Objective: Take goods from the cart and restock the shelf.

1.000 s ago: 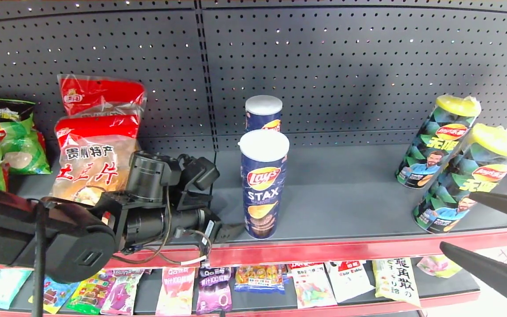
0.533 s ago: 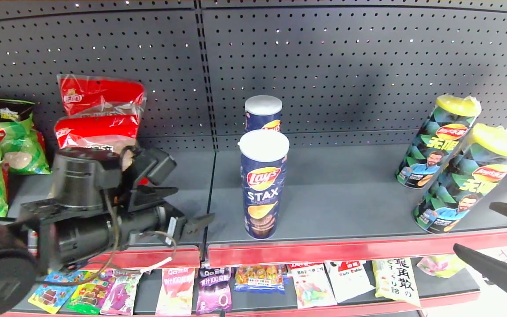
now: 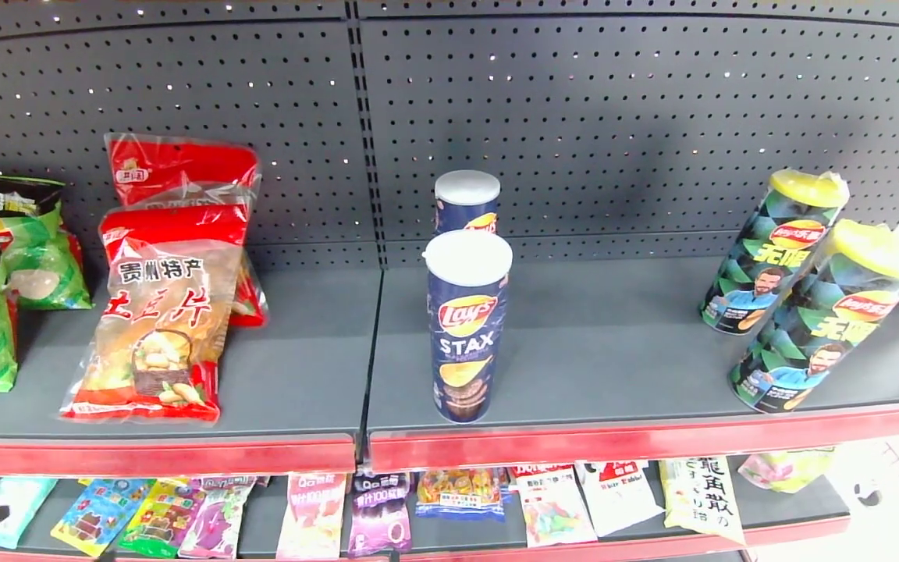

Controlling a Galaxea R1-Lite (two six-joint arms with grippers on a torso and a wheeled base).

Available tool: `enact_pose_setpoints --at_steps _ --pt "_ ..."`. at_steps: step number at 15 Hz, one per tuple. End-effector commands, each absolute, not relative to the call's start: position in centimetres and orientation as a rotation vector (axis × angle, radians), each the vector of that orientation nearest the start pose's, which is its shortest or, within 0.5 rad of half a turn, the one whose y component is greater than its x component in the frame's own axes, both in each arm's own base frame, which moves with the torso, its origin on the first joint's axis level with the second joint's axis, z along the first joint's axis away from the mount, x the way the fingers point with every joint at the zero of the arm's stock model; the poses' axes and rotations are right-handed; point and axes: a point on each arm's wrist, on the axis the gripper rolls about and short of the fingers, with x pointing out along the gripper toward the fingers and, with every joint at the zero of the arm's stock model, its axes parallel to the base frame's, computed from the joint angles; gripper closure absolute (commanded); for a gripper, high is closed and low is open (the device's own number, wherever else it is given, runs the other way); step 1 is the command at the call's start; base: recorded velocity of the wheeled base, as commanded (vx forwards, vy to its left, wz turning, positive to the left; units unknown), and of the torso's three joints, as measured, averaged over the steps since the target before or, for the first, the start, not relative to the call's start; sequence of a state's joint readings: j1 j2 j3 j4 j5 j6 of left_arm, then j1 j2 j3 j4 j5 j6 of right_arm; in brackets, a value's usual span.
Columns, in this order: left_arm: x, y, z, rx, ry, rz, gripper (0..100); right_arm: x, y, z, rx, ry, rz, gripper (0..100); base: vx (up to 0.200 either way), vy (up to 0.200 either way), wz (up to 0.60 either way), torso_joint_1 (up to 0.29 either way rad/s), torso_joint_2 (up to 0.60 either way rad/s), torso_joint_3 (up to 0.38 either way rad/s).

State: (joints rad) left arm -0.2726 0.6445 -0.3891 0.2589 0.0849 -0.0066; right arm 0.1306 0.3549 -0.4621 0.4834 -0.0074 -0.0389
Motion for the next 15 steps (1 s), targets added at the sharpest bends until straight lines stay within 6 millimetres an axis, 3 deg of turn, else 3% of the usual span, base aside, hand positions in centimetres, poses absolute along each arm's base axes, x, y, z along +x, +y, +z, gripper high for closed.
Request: enact_pose_setpoints --at_steps 1,3,4,5,8,11,13,15 --pt "-3.7 0.1 12.5 -0.022 0.423 0.172 0 -5.1 0.1 14.4 -0.018 0.290 -0.035 0 0.000 0.000 0.00 0.000 0.00 0.000" --pt "-3.9 -0.8 10.7 -0.073 0.426 0.373 0 -5.6 0.3 12.5 -0.013 0.286 -0.080 0 0.000 0.000 0.00 0.000 0.00 0.000" --pt "-4.1 -1.0 10.1 -0.082 0.396 0.372 0 -5.6 0.3 11.9 -0.014 0.297 -0.089 0 0.000 0.000 0.00 0.000 0.00 0.000" --pt "-4.5 -1.4 9.7 -0.090 0.316 0.242 0 -5.4 0.2 11.6 -0.019 0.311 -0.131 0 0.000 0.000 0.00 0.000 0.00 0.000" --pt "-4.3 -1.7 9.2 -0.012 0.215 0.132 0 -4.2 0.0 9.6 -0.003 0.337 -0.184 0 0.000 0.000 0.00 0.000 0.00 0.000" --pt "-4.3 -1.2 9.2 0.059 0.205 0.402 0 -3.0 -0.1 9.1 -0.003 0.222 -0.205 0 0.000 0.000 0.00 0.000 0.00 0.000" --pt "-4.1 -1.1 9.1 -0.016 0.171 0.425 0 -2.2 -0.1 8.7 -0.008 0.135 -0.164 0 0.000 0.000 0.00 0.000 0.00 0.000" --pt "-3.8 -1.3 9.1 -0.017 0.184 0.266 0 -1.9 0.1 8.8 -0.027 0.152 0.064 0 0.000 0.000 0.00 0.000 0.00 0.000"
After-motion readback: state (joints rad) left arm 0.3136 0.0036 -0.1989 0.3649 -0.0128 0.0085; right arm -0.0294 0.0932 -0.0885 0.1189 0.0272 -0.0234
